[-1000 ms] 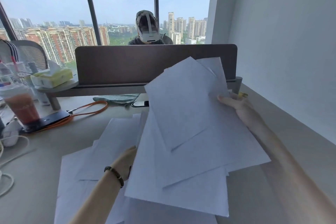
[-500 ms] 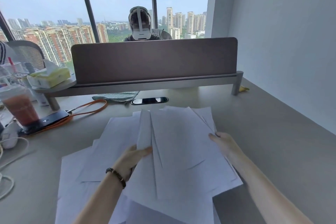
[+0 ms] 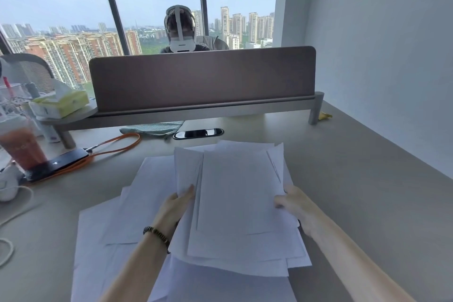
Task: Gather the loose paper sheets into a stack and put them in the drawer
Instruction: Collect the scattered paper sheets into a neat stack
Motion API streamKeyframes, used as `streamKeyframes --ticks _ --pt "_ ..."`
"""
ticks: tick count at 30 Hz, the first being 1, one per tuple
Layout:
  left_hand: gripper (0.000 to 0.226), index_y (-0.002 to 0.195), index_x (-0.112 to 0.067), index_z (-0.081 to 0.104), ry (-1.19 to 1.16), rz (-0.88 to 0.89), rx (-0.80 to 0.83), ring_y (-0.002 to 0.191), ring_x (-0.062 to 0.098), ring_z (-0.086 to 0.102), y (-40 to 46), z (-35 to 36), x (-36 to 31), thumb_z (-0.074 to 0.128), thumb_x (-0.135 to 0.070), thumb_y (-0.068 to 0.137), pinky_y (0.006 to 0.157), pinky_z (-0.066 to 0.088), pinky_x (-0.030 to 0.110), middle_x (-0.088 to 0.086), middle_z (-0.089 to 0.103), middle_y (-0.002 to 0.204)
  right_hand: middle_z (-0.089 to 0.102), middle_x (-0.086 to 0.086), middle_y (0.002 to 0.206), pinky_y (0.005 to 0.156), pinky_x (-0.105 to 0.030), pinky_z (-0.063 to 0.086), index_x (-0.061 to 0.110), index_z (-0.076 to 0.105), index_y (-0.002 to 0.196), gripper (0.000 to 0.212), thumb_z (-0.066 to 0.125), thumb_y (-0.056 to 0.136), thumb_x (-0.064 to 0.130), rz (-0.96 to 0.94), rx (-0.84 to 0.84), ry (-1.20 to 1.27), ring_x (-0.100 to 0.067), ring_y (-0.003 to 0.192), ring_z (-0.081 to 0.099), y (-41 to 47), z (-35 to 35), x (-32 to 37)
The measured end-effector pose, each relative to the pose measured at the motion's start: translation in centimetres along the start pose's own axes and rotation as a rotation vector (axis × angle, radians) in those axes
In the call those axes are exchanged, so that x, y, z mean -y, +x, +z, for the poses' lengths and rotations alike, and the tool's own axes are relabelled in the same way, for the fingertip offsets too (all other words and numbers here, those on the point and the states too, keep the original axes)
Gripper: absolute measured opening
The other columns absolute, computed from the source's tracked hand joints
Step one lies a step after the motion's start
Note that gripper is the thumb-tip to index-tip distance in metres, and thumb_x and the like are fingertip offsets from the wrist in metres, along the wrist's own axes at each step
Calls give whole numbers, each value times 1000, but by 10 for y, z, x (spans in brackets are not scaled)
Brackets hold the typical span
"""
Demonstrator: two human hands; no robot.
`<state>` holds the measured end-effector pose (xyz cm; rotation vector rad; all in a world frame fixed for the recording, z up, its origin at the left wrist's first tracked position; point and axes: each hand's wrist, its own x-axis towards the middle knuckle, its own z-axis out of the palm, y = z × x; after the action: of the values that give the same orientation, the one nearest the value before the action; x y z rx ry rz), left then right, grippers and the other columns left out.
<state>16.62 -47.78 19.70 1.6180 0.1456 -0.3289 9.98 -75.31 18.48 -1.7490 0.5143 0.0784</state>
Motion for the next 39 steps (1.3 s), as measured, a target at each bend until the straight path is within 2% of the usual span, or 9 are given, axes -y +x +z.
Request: streamKeyframes --ticks 3,5,7,11,15,22,27,34,39 --pt "32 106 -10 67 20 1 34 74 8 64 -3 0 -2 65 -39 92 47 43 12 -5 69 86 63 -9 90 73 -30 48 11 63 93 27 63 67 15 -2 21 -31 -25 81 63 -3 6 7" --pt "31 107 -3 69 15 -16 80 75 17 71 -3 -1 -1 70 -28 90 52 51 14 4 75 87 56 -9 106 88 -38 45 10 59 113 36 65 83 29 4 8 -93 -29 101 61 -2 11 14" --pt "27 109 2 70 0 -43 143 75 25 76 -5 -4 0 72 -14 88 57 58 25 12 79 89 51 -6 91 79 -37 42 12 54 95 23 51 100 35 -40 -30 -197 -26 85 58 3 15 16" --pt "28 110 1 71 60 -58 210 79 26 77 -6 -8 -4 75 -9 85 59 60 28 13 79 94 68 -3 108 91 -40 55 16 60 116 29 57 91 32 -73 22 -275 -25 99 67 11 21 12" --pt "26 111 1 70 60 -95 239 74 26 77 -6 -8 -7 72 -10 87 59 60 30 15 79 93 71 -10 103 76 -38 61 19 59 116 42 60 77 6 -45 92 -150 -29 91 71 7 25 16" --pt "30 108 -13 63 9 -221 292 82 8 63 -6 -6 -18 65 -38 91 66 50 22 -2 67 98 70 -4 102 87 -46 59 27 57 113 45 56 68 20 -72 34 -219 -26 93 70 4 21 14" --pt "32 107 -16 63 -9 -239 250 89 13 61 -6 0 -19 66 -42 89 73 49 25 -1 63 103 70 0 93 66 -30 50 25 64 110 44 51 69 32 -135 -24 -310 -20 75 65 8 23 7" --pt "118 146 -6 43 63 -194 196 124 33 58 10 -7 0 94 -53 50 102 49 45 16 57 139 53 2 62 54 -30 36 14 62 86 15 53 90 25 -202 -183 -330 -17 56 50 2 35 1" --pt "38 119 9 65 52 -124 214 74 30 75 0 -1 -1 74 -4 84 65 62 38 30 70 113 40 1 60 53 -34 25 17 33 65 35 46 95 29 -204 -276 -416 -20 59 39 -2 44 4"
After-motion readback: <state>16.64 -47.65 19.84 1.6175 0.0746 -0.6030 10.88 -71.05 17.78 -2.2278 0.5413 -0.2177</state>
